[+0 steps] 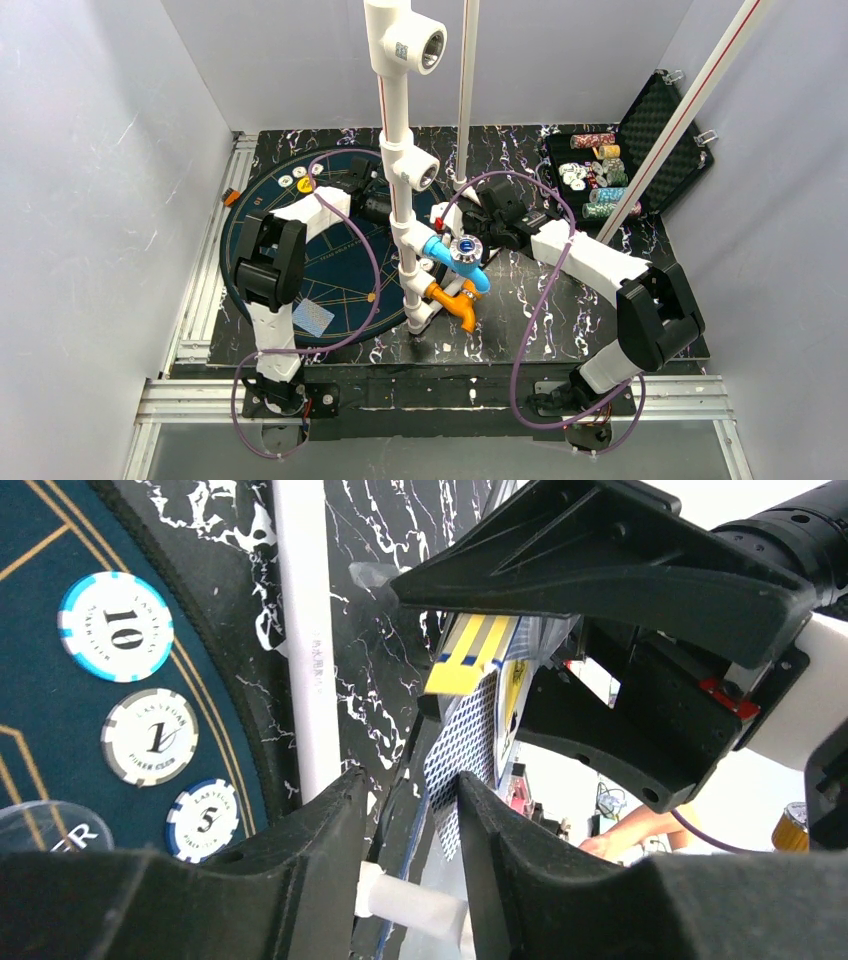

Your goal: Distribute texas hold em gaming equipment

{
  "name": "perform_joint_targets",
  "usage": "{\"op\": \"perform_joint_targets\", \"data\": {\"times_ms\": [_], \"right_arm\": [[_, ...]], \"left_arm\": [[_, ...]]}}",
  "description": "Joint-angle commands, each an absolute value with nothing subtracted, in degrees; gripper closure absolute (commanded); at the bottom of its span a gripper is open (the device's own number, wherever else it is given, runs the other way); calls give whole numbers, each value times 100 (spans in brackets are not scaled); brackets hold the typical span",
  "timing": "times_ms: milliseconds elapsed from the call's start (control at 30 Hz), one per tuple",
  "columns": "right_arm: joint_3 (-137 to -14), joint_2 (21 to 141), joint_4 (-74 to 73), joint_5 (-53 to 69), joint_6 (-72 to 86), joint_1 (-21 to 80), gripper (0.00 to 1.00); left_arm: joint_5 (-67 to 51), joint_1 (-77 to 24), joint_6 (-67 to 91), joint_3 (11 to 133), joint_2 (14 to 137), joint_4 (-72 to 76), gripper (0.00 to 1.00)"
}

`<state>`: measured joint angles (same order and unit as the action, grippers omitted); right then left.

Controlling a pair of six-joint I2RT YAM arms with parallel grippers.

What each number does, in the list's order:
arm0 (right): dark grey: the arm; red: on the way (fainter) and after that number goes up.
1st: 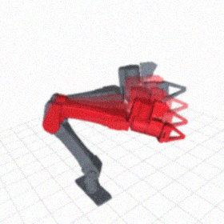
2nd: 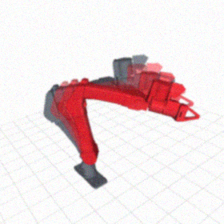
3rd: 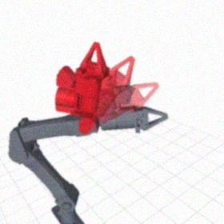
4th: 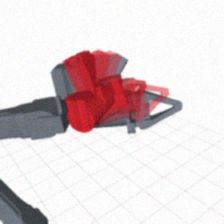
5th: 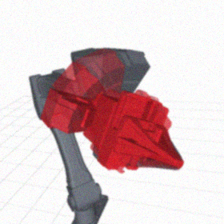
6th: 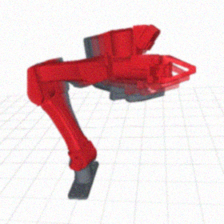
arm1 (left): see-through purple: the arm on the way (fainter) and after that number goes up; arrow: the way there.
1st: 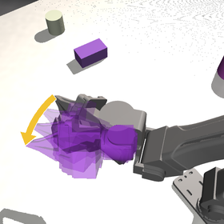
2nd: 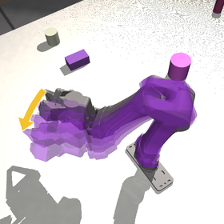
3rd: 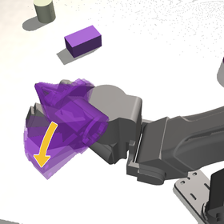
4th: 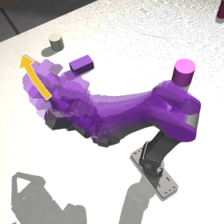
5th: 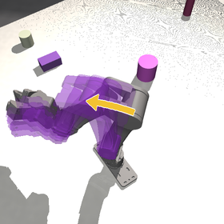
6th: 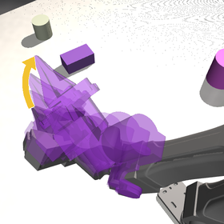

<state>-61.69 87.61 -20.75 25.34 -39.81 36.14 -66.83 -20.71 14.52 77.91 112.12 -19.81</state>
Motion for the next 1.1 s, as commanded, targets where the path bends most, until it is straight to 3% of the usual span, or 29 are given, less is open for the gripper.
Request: {"op": "perform_joint_targets", "data": {"times_ms": [0, 100, 267, 433, 600, 800, 1067], "right_arm": [[-6229, 8548, -1701, 2716, -3991, 3648, 99], [-6198, 8551, -1714, 2707, -4009, 3652, 99], [-6233, 8599, -1731, 2700, -4028, 3655, 99], [-6275, 8631, -1711, 2698, -4000, 3649, 99], [-6292, 8626, -1688, 2716, -3977, 3656, 99], [-6319, 8583, -1705, 2719, -3955, 3623, 99], [-6302, 8569, -1734, 2769, -3958, 3569, 99]], "left_arm": [[-6567, -1849, 1233, 7612, 11145, -2193, 65], [-6683, -1803, 1235, 7572, 11018, -2118, 65], [-6917, -1805, 1445, 7403, 10673, -1668, 45], [-6919, -1957, 1576, 7384, 10600, -1548, 41], [-6826, -2048, 1620, 7409, 10710, -1538, 47], [-6830, -1900, 1575, 7392, 10712, -1716, 66], [-6872, -1665, 1530, 7300, 10464, -1784, 68]]}}
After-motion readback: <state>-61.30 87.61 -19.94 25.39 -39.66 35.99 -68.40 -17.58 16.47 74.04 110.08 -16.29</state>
